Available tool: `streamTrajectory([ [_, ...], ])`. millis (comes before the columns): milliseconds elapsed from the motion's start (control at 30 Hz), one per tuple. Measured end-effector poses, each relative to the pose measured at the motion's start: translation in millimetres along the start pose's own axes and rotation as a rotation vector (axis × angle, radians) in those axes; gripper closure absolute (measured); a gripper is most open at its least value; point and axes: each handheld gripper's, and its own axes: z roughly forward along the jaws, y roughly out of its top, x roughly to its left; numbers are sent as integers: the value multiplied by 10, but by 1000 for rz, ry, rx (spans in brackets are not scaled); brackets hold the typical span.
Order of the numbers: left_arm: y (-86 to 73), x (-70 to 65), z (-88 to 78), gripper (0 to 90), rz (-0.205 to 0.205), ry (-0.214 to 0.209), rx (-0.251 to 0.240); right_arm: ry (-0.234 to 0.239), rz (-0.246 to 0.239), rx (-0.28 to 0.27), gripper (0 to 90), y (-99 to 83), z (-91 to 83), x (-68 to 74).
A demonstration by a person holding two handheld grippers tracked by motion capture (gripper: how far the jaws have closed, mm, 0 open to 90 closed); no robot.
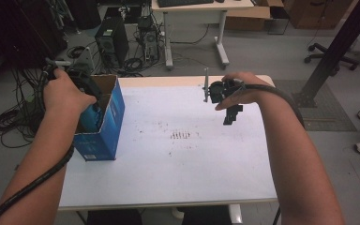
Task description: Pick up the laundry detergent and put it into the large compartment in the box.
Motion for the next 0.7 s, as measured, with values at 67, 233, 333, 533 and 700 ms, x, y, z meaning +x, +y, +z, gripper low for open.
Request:
streamTrajectory([
  [67,2,-3,44,378,1,1,4,-2,-1,-2,75,-7,-6,0],
  [233,5,10,141,377,1,9,-5,-5,1,-4,75,-18,-20,6],
  [333,7,14,177,377,-2,20,-7,-5,1,-3,76,-23,-18,9],
  [533,9,28,278,377,-9,16,-2,-4,3,-1,76,-29,-7,11],
  [700,10,-4,363,377,-2,14,6,-2,2,-3,76,-27,1,9],
])
